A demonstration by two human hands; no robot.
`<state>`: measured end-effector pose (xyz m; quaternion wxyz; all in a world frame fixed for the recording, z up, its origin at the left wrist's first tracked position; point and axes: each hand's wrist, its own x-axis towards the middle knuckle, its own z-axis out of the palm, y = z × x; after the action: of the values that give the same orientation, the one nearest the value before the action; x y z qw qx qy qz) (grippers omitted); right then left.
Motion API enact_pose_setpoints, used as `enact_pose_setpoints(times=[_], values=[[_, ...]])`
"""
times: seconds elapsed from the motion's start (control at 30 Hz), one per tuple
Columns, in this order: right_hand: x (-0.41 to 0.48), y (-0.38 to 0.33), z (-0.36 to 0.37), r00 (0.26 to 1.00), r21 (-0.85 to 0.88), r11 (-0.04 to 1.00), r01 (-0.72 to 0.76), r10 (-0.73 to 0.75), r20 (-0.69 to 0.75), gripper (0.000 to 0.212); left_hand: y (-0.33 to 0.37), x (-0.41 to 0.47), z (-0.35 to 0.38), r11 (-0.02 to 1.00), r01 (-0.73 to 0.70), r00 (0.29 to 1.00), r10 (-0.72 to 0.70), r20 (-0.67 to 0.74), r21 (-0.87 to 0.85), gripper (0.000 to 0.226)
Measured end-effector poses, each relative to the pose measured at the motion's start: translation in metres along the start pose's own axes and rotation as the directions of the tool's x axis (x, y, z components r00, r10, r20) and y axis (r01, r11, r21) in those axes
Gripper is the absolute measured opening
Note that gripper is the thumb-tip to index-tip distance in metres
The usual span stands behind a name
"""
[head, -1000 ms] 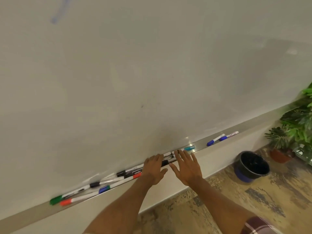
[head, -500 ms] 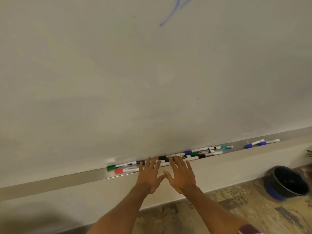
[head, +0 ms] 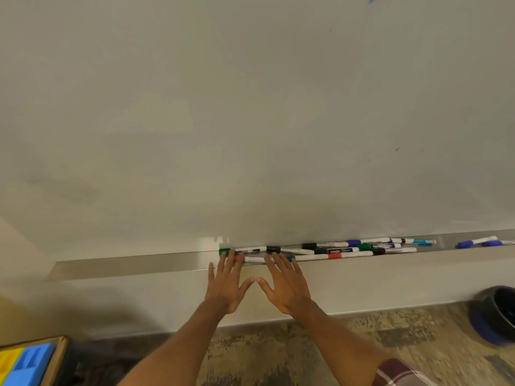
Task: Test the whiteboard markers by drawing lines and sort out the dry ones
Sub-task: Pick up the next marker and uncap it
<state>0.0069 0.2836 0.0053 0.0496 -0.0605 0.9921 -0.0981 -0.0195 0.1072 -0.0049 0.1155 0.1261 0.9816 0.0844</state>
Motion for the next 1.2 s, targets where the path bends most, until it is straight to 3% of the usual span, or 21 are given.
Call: enact_pose_setpoints(times=[0.17, 0.33, 0.53, 0.8, 0.87, 0.97, 1.2], values=[[0.017, -0.024, 0.006, 0.999, 0.005, 0.999, 0.049, -0.049, 0.002, 0.110, -0.027, 0.001, -0.005, 0.999, 0.025, 1.000, -0.026, -0.004, -0.028, 0.107], [0.033, -0.039, 0.006, 0.998, 0.035, 0.998, 0.056, -0.056, -0.003, 0.063, -0.040, 0.002, 0.002, 0.993, 0.068, 0.997, -0.066, 0.030, -0.091, 0.112], [0.036, -0.049, 0.012, 0.996, 0.029, 0.996, 0.090, -0.089, -0.027, 0.049, -0.041, 0.004, 0.013, 0.993, 0.082, 0.996, -0.078, 0.054, -0.085, 0.119], [0.054, -0.050, 0.020, 0.999, 0.010, 0.999, 0.038, -0.038, -0.030, 0.048, -0.041, 0.007, 0.019, 0.992, 0.124, 0.992, -0.124, 0.023, -0.019, 0.119], [0.058, -0.050, 0.018, 0.999, -0.008, 1.000, 0.030, -0.031, -0.011, 0.045, -0.038, 0.006, 0.016, 0.991, 0.129, 0.991, -0.128, 0.029, -0.018, 0.104], [0.063, -0.050, 0.014, 0.999, 0.003, 0.999, 0.034, -0.034, -0.027, 0.038, -0.036, 0.004, 0.010, 0.991, 0.135, 0.990, -0.134, 0.046, -0.009, 0.064], [0.053, -0.045, 0.005, 0.984, 0.111, 0.981, 0.162, -0.152, -0.098, 0.029, -0.029, 0.008, -0.010, 0.987, 0.096, 0.994, -0.101, -0.036, -0.129, 0.041]])
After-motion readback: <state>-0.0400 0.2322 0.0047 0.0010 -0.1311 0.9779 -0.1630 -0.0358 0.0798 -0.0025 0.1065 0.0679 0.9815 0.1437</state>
